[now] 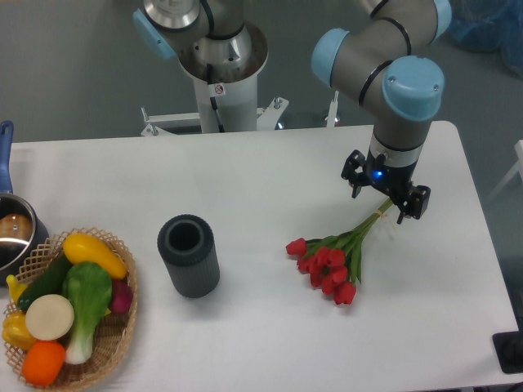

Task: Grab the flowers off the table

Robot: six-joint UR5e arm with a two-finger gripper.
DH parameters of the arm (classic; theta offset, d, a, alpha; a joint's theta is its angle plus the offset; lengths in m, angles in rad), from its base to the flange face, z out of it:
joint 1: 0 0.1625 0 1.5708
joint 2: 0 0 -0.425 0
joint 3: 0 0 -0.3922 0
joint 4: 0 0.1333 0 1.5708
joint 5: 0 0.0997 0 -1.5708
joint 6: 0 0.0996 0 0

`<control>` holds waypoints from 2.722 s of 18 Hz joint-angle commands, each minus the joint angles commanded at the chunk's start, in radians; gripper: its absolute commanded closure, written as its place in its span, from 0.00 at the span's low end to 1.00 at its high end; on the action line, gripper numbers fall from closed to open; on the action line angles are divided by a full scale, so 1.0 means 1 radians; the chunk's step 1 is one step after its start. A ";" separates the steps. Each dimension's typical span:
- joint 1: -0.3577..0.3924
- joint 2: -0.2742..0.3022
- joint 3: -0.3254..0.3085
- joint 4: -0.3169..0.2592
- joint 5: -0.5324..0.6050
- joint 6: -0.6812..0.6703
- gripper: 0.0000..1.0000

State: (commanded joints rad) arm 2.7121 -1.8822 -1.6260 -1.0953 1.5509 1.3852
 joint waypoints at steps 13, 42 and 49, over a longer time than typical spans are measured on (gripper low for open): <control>-0.003 -0.003 -0.006 -0.002 0.003 -0.002 0.00; -0.049 -0.149 -0.066 0.221 0.005 -0.155 0.01; -0.057 -0.150 -0.113 0.218 0.006 -0.146 0.01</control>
State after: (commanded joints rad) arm 2.6553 -2.0325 -1.7395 -0.8774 1.5570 1.2394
